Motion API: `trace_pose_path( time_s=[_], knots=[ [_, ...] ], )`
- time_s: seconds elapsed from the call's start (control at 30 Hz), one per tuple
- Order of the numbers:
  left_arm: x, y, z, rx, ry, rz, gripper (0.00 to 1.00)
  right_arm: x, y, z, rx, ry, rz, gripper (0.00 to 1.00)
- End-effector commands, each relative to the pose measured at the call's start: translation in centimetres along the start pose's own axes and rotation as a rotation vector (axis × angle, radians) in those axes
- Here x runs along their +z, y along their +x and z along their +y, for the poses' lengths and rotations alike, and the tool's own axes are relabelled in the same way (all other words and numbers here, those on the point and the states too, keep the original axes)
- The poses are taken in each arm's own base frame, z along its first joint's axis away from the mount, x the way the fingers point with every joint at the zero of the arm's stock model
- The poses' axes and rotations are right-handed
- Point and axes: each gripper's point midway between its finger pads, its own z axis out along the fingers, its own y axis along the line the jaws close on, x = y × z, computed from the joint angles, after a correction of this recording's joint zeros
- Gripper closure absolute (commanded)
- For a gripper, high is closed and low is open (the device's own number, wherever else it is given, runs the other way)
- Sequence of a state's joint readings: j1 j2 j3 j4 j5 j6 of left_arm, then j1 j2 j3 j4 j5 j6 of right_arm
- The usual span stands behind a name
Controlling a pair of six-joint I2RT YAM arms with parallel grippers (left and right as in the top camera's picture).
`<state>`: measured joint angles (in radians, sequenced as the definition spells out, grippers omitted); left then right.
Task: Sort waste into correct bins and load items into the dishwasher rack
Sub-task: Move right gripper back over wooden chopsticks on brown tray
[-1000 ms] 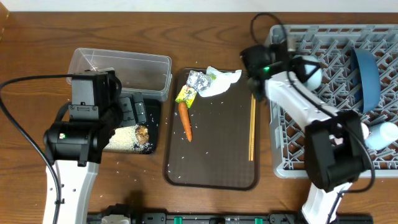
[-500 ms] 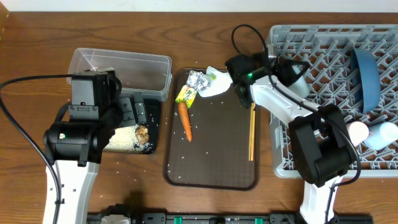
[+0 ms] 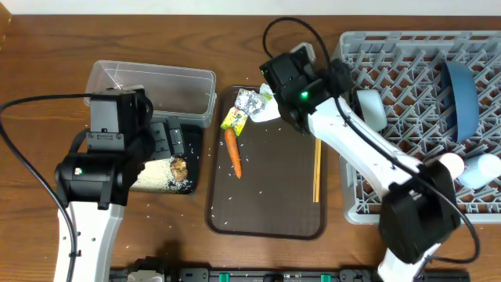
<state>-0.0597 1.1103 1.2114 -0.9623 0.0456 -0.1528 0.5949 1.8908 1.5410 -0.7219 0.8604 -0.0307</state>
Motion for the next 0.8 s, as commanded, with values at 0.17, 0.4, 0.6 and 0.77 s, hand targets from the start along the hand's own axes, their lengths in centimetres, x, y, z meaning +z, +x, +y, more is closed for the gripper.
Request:
trace_pose_path(
  time_s=[0.17, 0.4, 0.6, 0.77],
  knots=[
    [-0.4, -0.5, 0.1, 0.002, -0.006, -0.015, 0.02, -5.0, 0.4, 11.3, 0.071, -0.778, 0.048, 0.2],
    [-0.3, -0.5, 0.1, 0.002, -0.006, -0.014, 0.02, -2.3, 0.1, 12.5, 0.193, -0.766, 0.093, 0.44],
    [-0.4, -0.5, 0.1, 0.002, -0.006, -0.015, 0.02, -0.6, 1.5, 13.8, 0.173, -0.76, 0.151, 0.45],
    [-0.4, -0.5, 0.1, 0.002, -0.006, -0.015, 0.02, -0.7, 3.0, 13.6, 0.164, -0.753, 0.215, 0.41]
  ],
)
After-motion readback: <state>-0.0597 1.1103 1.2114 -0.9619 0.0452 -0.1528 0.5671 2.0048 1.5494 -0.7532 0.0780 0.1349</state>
